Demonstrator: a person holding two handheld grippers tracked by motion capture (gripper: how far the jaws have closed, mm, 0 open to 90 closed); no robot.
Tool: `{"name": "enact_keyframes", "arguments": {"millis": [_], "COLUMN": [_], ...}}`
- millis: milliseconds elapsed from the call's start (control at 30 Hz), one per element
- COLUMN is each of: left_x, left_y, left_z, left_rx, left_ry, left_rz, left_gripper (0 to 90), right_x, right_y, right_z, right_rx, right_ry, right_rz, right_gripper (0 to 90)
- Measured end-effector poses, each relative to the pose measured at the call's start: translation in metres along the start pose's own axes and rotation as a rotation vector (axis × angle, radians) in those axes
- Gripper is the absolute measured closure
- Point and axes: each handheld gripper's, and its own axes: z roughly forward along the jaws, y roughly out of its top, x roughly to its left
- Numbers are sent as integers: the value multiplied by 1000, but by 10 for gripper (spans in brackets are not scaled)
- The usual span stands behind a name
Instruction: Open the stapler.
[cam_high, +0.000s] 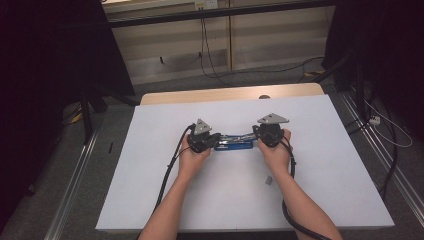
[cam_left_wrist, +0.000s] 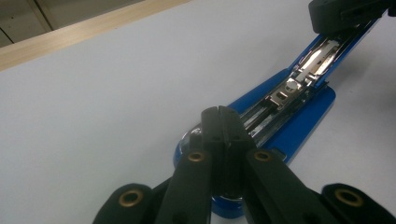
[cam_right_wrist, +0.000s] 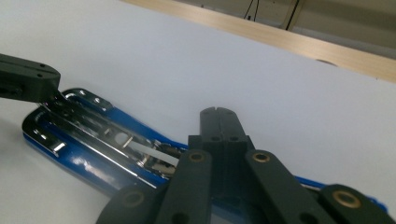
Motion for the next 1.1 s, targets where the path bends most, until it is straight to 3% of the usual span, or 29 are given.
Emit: {"name": "enact_keyframes", "arguments": {"millis": [133, 433, 533, 633, 667, 1100], "left_x": [-1, 2, 2, 3, 4, 0], "left_y": [1, 1, 4, 5, 4, 15], "left_z": [0, -1, -4, -5, -6, -22], "left_rx": [10, -2, -31, -28, -29, -58], "left_ry": [7, -10, -24, -26, -43, -103], "left_rz": [6, -18, -51, -48, -81, -116], "left_gripper": [900, 900, 900, 895, 867, 688], "right_x": [-5, -11, -13, -14, -17, -25], "right_y": [-8, -8, -9, -9, -8, -13], "right_z": [3, 2, 2, 1, -2, -25], "right_rx": [-7, 0, 0, 2, -7, -35], "right_ry": [2, 16, 23, 25, 27, 78], "right_rz": [36, 27, 20, 17, 19, 7], "right_gripper": [900, 900, 900, 900, 900, 863]}}
